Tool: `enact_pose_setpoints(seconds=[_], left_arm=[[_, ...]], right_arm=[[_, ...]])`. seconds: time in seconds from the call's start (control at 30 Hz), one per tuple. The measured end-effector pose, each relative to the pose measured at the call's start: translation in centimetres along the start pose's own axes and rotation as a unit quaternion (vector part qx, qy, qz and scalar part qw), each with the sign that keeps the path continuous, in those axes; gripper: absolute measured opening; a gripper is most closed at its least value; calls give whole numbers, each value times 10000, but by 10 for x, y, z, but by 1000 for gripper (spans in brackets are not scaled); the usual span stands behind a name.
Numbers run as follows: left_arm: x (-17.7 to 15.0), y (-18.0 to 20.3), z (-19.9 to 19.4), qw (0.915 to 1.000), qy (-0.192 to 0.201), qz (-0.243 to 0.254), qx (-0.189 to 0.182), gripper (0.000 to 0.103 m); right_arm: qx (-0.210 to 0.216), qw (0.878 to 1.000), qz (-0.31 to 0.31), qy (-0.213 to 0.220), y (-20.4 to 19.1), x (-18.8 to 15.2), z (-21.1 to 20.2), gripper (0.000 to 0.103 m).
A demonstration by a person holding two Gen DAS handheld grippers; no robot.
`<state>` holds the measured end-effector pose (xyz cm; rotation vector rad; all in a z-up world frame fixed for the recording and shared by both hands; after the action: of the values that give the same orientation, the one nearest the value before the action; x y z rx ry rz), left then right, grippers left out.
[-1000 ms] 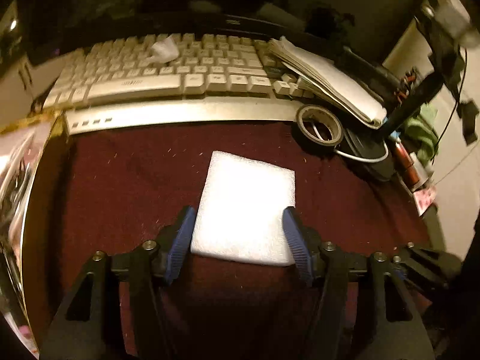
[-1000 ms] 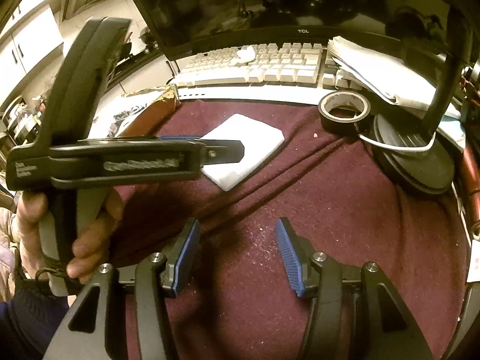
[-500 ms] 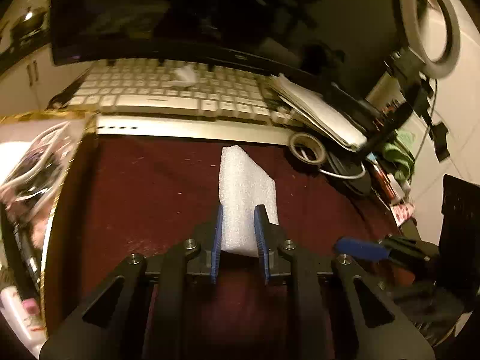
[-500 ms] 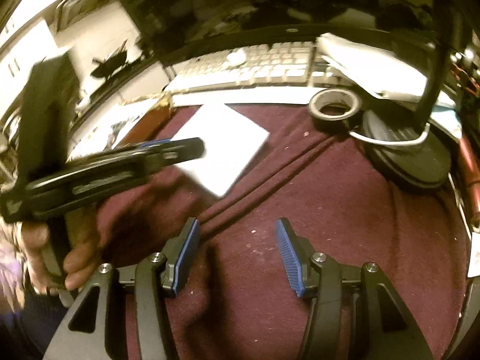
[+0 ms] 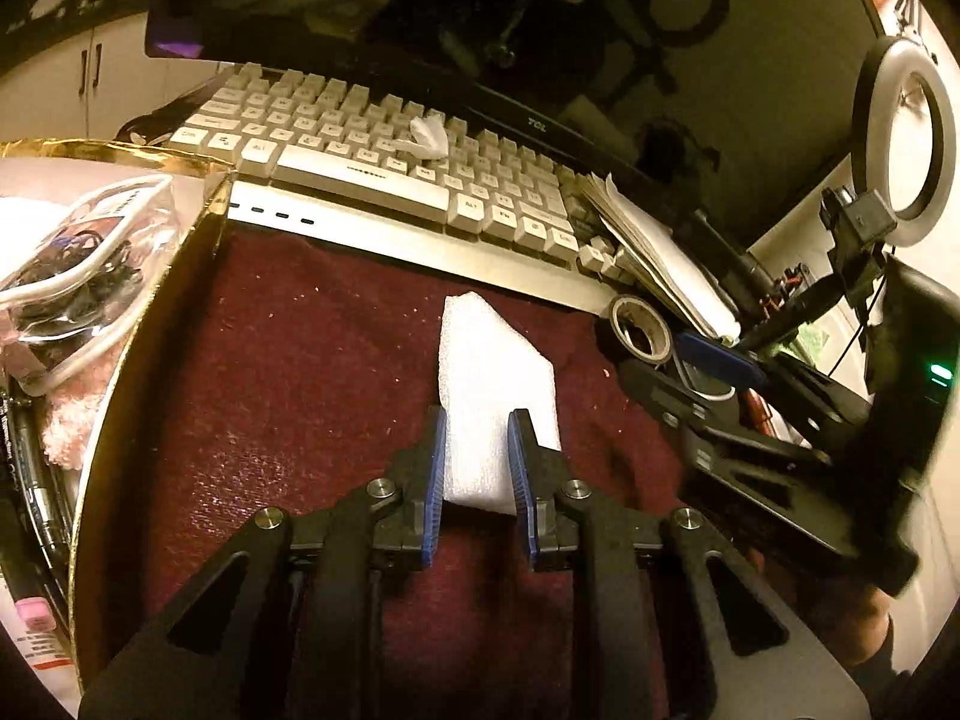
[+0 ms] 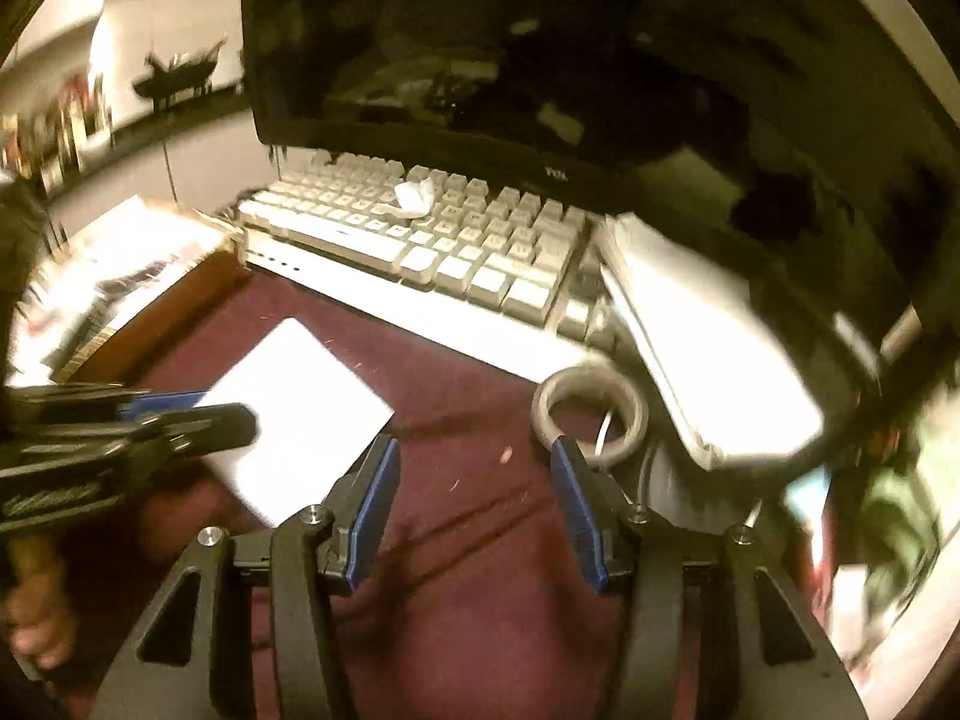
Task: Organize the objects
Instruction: 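Grasp the roll of tape with the right tool while left tool holds the foam pad, then carry the foam pad and tape roll into the tray with both tools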
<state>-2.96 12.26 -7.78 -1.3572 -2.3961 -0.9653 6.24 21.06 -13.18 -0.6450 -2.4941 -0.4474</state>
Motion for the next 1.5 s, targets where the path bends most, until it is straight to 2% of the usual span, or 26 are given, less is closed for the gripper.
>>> enact_pose_setpoints(seconds=[0.07,0.23,0.27,0.33,0.47,0.63,0.73,0.8,0.9,1.07,1.17,1.37,1.5], left_arm=[[0,0,-2,10000,40,3,-24,19],[0,-1,-4,9999,63,29,-129,19],[0,-2,-4,9999,61,19,-151,19],[0,-3,-5,9998,71,-9,-178,19],[1,-6,-7,9994,151,-99,-279,19],[2,-11,-9,9989,187,-242,-342,18],[3,-13,-10,9982,206,-323,-469,18],[5,-15,-10,9978,223,-402,-480,18],[5,-21,-12,9961,153,-625,-609,18],[-12,-14,-56,9943,595,-643,-614,18],[-21,-10,-84,9936,853,-587,-444,18],[-28,-24,-106,9926,961,-722,-165,18],[-34,-37,-121,9897,1080,-910,-220,18]], right_arm=[[-156,9998,-78,-99,3,6,13,47],[-317,9986,-70,-418,15,7,37,27],[-333,9982,-71,-489,16,7,41,25],[-360,9978,-29,-559,18,4,46,14],[-178,9985,19,-519,15,2,41,7],[644,9969,386,-230,1,-12,6,6],[1366,9875,771,-149,-9,-30,-10,6],[1660,9824,853,-85,-17,-36,-16,6],[1862,9779,956,-6,-26,-46,-26,6],[2323,9678,969,-72,-43,-51,-41,6],[2493,9640,931,8,-51,-50,-54,6],[2736,9591,714,165,-80,-37,-74,6],[2783,9587,549,214,-100,-26,-80,6]])
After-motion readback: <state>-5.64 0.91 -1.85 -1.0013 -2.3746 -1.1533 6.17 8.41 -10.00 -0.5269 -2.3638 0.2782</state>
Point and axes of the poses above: each gripper's, at about its wrist camera, not at the fingertips, and z roughly the way its jaws point, y to its right, x to its top, the point moved 6 cm from there along z, roughly the way its jaws point, and after that the axes turned 10 degrees about -y, right-handed, at the moved point
